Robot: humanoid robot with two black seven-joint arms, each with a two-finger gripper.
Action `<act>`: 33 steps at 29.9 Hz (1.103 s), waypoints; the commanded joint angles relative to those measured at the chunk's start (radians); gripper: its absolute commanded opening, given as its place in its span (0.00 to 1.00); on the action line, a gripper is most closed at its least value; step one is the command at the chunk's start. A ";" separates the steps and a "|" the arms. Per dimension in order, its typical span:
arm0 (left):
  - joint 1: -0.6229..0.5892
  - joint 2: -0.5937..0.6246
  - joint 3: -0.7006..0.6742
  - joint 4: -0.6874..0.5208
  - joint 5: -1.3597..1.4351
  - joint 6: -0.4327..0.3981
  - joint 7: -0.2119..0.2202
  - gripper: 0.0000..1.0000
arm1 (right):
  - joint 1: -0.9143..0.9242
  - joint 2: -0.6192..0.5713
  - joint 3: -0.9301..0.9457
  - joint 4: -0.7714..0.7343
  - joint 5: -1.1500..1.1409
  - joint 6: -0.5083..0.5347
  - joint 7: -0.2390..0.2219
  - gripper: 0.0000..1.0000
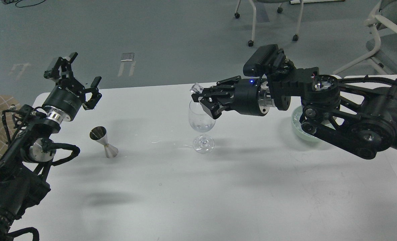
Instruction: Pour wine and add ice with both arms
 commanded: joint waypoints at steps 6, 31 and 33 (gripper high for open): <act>-0.003 0.001 -0.001 0.000 0.000 0.000 0.000 0.98 | -0.004 0.025 0.000 -0.018 -0.007 0.000 -0.012 0.27; -0.006 0.004 -0.001 0.000 0.000 0.000 0.000 0.98 | 0.028 0.020 0.052 -0.033 -0.004 -0.002 -0.012 0.51; -0.012 0.004 -0.001 0.000 0.000 0.000 0.000 0.98 | 0.037 0.019 0.081 -0.053 0.003 -0.002 -0.010 0.54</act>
